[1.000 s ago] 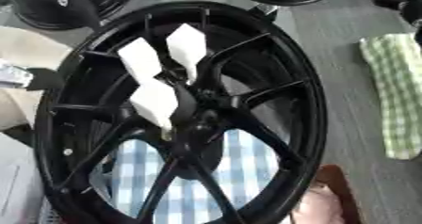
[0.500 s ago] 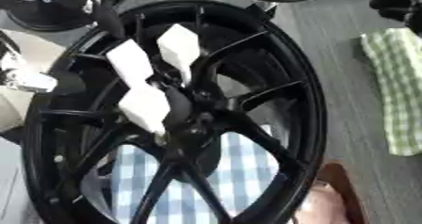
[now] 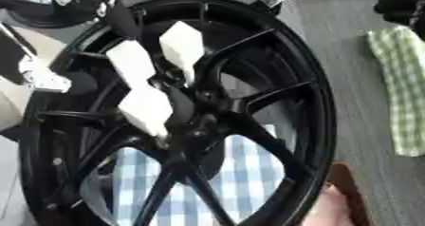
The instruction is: Pull the pin out of the wheel hub.
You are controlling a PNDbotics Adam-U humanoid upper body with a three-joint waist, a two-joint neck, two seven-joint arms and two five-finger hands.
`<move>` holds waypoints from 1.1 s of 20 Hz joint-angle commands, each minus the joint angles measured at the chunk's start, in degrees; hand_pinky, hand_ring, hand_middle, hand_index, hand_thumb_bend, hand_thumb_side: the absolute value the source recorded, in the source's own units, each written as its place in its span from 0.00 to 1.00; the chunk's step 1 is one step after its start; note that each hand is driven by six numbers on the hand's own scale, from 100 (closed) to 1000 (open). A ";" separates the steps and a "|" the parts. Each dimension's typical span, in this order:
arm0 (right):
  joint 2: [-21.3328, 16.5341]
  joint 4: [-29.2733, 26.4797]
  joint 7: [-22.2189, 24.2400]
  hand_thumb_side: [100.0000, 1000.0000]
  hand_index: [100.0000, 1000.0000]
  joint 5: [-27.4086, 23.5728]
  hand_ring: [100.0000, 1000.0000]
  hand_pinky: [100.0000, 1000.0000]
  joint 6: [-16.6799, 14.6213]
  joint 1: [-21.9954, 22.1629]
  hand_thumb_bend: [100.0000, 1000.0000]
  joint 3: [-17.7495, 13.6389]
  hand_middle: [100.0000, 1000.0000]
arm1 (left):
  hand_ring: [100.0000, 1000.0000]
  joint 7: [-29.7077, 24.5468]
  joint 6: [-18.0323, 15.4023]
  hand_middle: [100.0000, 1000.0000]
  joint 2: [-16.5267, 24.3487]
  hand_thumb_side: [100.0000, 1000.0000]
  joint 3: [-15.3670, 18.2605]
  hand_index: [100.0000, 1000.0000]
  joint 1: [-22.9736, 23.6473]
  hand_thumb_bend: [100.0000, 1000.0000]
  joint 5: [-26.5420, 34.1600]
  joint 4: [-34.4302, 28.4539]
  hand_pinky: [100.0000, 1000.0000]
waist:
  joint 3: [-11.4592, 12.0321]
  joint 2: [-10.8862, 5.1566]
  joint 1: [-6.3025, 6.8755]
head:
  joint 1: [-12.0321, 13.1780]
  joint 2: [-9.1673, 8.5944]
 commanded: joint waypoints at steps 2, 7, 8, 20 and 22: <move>-0.72 -1.17 0.00 0.67 0.64 0.06 0.71 0.84 0.01 -0.76 0.00 -0.22 0.58 | 0.83 0.00 0.04 0.82 1.02 0.27 0.08 0.85 -0.78 0.20 0.16 0.21 0.84 | -0.05 -0.73 -0.27 | 0.55 -0.52; -0.58 -1.17 0.00 0.68 0.64 0.16 0.70 0.84 0.17 -0.88 0.00 0.02 0.58 | 0.83 0.00 0.51 0.82 0.67 0.24 -0.37 0.85 -1.17 0.17 0.88 1.14 0.84 | -0.56 -0.07 0.10 | 1.29 -0.91; -0.52 -1.17 0.03 0.68 0.64 0.17 0.70 0.84 0.21 -0.92 0.00 0.07 0.57 | 0.83 0.00 0.61 0.82 0.60 0.23 -0.25 0.85 -1.30 0.17 0.83 1.37 0.84 | -0.67 0.03 0.16 | 1.48 -1.05; -0.39 -1.17 -0.15 0.70 0.64 0.28 0.70 0.84 0.62 -0.08 0.00 0.13 0.57 | 0.81 0.00 1.84 0.80 0.94 0.23 1.29 0.84 -2.89 0.16 1.76 0.74 0.84 | -0.90 0.47 0.52 | 1.74 -1.07; -0.29 -1.17 -0.20 0.70 0.64 0.18 0.70 0.84 0.61 -0.14 0.00 0.14 0.57 | 0.81 0.00 1.93 0.79 0.91 0.23 0.82 0.84 -2.85 0.16 1.64 0.88 0.84 | -0.98 0.66 0.48 | 1.80 -1.18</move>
